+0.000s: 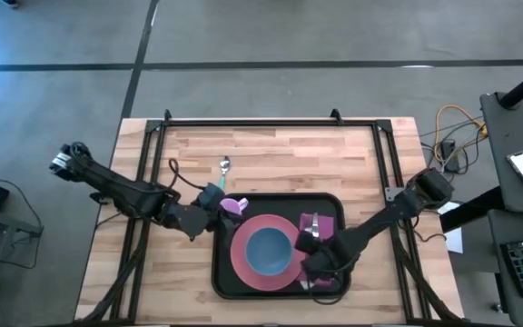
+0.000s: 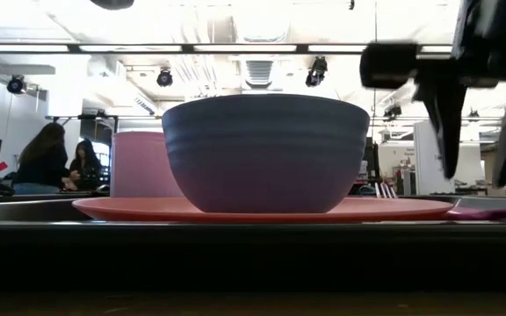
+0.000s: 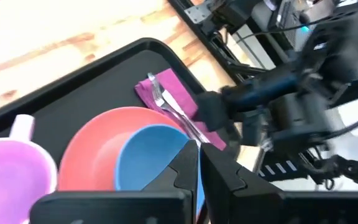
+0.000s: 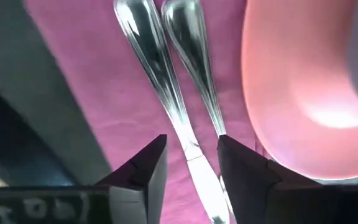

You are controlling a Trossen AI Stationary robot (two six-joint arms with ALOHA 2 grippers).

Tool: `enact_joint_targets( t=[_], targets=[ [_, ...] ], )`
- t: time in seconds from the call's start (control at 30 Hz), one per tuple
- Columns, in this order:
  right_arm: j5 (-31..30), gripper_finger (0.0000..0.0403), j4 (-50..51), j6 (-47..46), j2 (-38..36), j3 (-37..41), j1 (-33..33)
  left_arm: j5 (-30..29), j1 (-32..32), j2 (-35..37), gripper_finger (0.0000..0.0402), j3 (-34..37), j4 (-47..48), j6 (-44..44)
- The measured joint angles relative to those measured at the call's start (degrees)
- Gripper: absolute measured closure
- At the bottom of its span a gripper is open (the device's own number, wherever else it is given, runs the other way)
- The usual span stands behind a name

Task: Set up tray
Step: Put the blue spoon on top of the purple napkin to the right of the silver knife on the black tray

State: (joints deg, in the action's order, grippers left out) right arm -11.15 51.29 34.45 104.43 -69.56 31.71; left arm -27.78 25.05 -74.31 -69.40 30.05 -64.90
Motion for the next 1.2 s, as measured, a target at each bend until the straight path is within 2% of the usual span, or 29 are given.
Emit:
enact_joint_targets(
  t=[0.13, 0.23, 0.37, 0.57, 0.73, 0.87, 1.0, 1.13, 1.2],
  targets=[
    [2.5, 0.0252, 1.2, -3.5, -3.4, -0.2, 0.0, 0.0, -0.8, 1.4, 0.0401, 0.3, 2.3, -0.1],
    [3.1, 0.024, 0.9, -10.4, -6.7, -0.2, -1.0, -0.1, -1.6, 3.0, 0.0401, 0.3, 6.9, -0.3],
    [2.6, 0.0236, -2.1, -28.1, -11.2, -0.2, -5.1, -1.0, -3.6, 5.3, 0.0401, 0.3, 15.9, -2.2],
    [2.3, 0.0236, -7.7, -59.5, -14.1, -0.2, -15.3, -1.1, -7.0, 6.5, 0.0401, 1.6, 25.9, -3.1],
    [2.1, 0.0236, -9.8, -72.3, -14.1, -0.6, -21.5, -0.7, -12.9, 6.5, 0.0401, 6.4, 26.3, -1.6],
    [1.8, 0.0236, -9.8, -74.4, -14.1, -2.1, -23.7, -1.3, -18.6, 6.5, 0.0378, 10.2, 25.2, 2.9],
    [-3.7, 0.0236, -9.8, -75.9, -15.4, -4.5, -23.6, -1.3, -23.6, 6.5, 0.033, 12.6, 23.2, 2.3],
    [-8.1, 0.0236, -9.7, -75.7, -15.9, -6.7, -25.0, -1.2, -27.7, 6.5, 0.0281, 16.4, 16.0, 1.4],
    [-8.3, 0.0236, -9.6, -73.3, -15.9, -7.6, -26.9, -0.3, -29.7, 6.5, 0.0264, 19.3, 11.5, -0.3]
  ],
)
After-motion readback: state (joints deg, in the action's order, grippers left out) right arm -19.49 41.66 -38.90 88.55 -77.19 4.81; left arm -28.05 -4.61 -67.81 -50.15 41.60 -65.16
